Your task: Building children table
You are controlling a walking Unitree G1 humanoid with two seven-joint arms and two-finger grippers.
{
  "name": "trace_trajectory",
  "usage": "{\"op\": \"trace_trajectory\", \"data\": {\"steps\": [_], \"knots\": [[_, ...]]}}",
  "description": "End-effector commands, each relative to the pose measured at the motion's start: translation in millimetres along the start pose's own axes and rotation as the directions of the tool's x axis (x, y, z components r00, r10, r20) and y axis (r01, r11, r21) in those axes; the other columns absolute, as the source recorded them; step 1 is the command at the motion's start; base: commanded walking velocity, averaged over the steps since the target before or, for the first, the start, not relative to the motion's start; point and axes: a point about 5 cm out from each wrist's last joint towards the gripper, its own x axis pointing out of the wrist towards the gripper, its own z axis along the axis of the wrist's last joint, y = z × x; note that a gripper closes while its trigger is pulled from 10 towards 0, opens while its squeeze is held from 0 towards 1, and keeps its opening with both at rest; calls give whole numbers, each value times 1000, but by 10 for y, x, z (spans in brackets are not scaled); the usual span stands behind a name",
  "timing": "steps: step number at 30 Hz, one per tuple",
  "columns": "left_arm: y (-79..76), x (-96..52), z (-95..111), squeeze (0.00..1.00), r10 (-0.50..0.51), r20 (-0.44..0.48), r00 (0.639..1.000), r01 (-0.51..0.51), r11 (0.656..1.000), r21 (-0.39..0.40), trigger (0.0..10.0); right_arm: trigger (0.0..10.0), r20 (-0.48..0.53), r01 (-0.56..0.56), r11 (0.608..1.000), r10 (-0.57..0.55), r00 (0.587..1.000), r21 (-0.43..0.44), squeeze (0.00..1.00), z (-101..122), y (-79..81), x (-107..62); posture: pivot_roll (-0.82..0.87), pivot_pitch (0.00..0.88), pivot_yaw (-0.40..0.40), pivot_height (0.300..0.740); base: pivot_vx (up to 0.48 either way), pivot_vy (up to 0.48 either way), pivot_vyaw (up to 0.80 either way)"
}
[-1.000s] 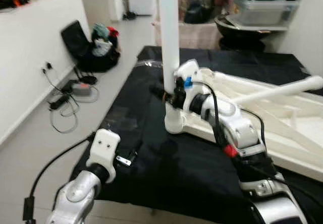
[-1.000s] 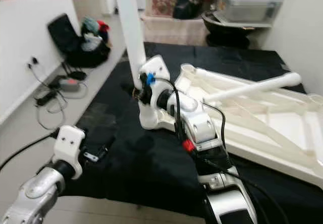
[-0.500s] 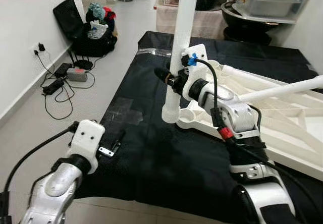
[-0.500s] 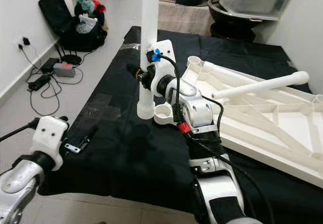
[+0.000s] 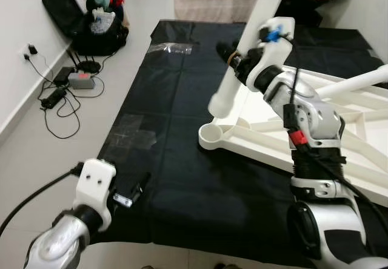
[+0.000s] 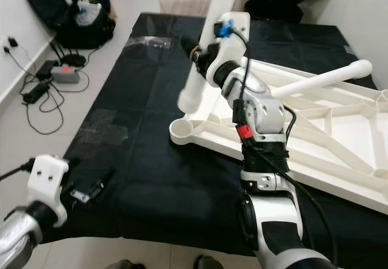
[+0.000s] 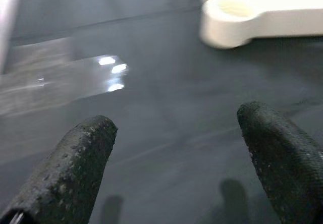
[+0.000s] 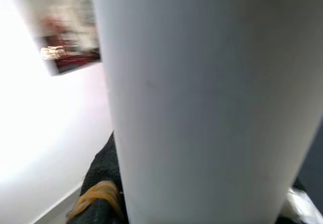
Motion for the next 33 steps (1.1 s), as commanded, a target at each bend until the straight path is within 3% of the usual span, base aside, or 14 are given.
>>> {"op": "trace_trajectory", "data": {"steps": [1,3,5,8,9,10,12,14,15,16,18,20,28,33], "knots": [[-56,21,16,0,-41,21,999,42,999,-26,10000,10000,38,-203,977,206,978,-73,0,134,138,54,11,284,-45,740,0,0,0],[-113,55,60,0,-95,51,994,96,995,-15,10000,10000,-13,-385,917,386,923,-109,0,150,240,76,21,291,-53,740,0,0,0],[-113,55,60,0,-95,51,994,96,995,-15,10000,10000,-13,-385,917,386,923,-109,0,150,240,76,21,291,-53,740,0,0,0],[-175,58,84,0,-150,59,987,150,989,4,10000,10000,-41,-509,855,508,861,-102,0,167,310,87,29,300,-61,740,0,0,0],[-175,58,84,0,-150,59,987,150,989,4,10000,10000,-41,-509,855,508,861,-102,0,167,310,87,29,300,-61,740,0,0,0],[-211,65,99,0,-183,61,981,182,983,23,10000,10000,-79,-577,810,571,817,-109,0,144,333,110,34,307,-63,740,0,0,0],[-211,65,99,0,-183,61,981,182,983,23,10000,10000,-79,-577,810,571,817,-109,0,144,333,110,34,307,-63,740,0,0,0],[-258,60,135,0,-218,64,974,216,975,44,10000,10000,-135,-674,730,660,739,-113,0,97,351,157,40,320,-68,740,0,0,0],[-258,60,135,0,-218,64,974,216,975,44,10000,10000,-135,-674,730,660,739,-113,0,97,351,157,40,320,-68,740,0,0,0],[-271,53,153,0,-223,66,973,220,974,52,10000,10000,-144,-713,694,699,700,-97,0,82,357,168,45,325,-69,740,0,0,0],[-271,53,153,0,-223,66,973,220,974,52,10000,10000,-144,-713,694,699,700,-97,0,82,357,168,45,325,-69,740,0,0,0],[-286,26,180,0,-217,74,973,213,975,58,10000,10000,-140,-781,625,771,621,-21,0,49,313,155,57,343,-69,740,0,0,0],[-301,-18,215,0,-219,84,972,214,975,65,10000,10000,-132,-826,563,821,556,25,0,91,178,151,83,367,-59,740,0,0,0],[-309,-36,221,0,-223,83,971,217,973,72,10000,10000,-151,-826,563,816,557,-7,0,157,109,160,89,373,-54,740,0,0,0]]}}
